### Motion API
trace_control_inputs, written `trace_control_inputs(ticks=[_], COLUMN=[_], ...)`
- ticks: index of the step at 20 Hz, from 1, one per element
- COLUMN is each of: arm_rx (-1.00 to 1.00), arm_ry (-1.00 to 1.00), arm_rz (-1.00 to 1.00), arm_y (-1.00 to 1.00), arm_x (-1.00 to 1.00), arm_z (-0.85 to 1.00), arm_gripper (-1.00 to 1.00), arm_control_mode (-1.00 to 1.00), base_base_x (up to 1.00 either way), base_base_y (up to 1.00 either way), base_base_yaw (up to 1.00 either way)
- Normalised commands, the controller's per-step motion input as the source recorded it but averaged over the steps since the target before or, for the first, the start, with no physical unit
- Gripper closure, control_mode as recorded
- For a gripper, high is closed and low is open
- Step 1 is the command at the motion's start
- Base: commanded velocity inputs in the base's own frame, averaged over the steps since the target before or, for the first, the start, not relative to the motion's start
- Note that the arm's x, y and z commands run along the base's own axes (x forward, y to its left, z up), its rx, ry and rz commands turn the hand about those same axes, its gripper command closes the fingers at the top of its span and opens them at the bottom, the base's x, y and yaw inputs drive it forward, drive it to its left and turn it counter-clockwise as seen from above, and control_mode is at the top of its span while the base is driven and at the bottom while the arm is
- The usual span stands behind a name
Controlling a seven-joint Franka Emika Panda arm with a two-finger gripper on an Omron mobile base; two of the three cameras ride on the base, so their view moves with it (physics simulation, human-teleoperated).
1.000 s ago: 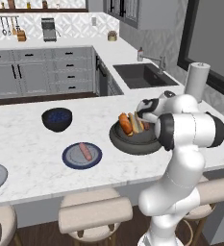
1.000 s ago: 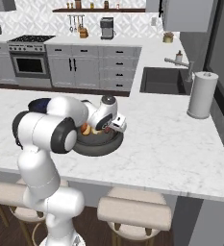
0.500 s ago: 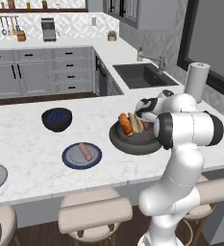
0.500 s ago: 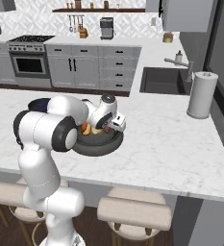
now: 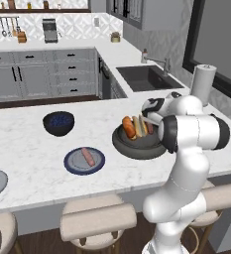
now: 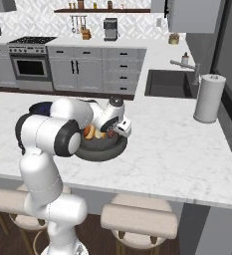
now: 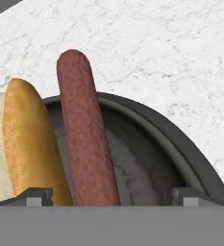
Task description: Place one bun and one sausage from the bowl on each plate.
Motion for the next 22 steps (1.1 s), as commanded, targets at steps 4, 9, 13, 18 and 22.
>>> trace_control_inputs(ticks=[4,9,13,18,22], arm_rx=[0.00,-0.03,-0.08,-0.10,0.00], arm_ry=[0.02,0.00,0.01,0.04,0.02], arm_rz=[-0.04,0.00,0.00,0.00,0.00], arm_y=[0.11,0.25,0.28,0.07,0.00], arm_x=[0.03,-0.07,0.01,0.00,0.00], arm_z=[-0.14,-0.01,-0.28,-0.78,-0.30], arm_gripper=[-1.00,-1.00,-1.00,-1.00,-1.00], arm_control_mode=[-1.00,-1.00,-1.00,-1.00,-1.00], base_base_x=[0.00,0.00,0.00,0.00,0.00], base_base_y=[0.00,0.00,0.00,0.00,0.00], base_base_yaw=[0.00,0.00,0.00,0.00,0.00])
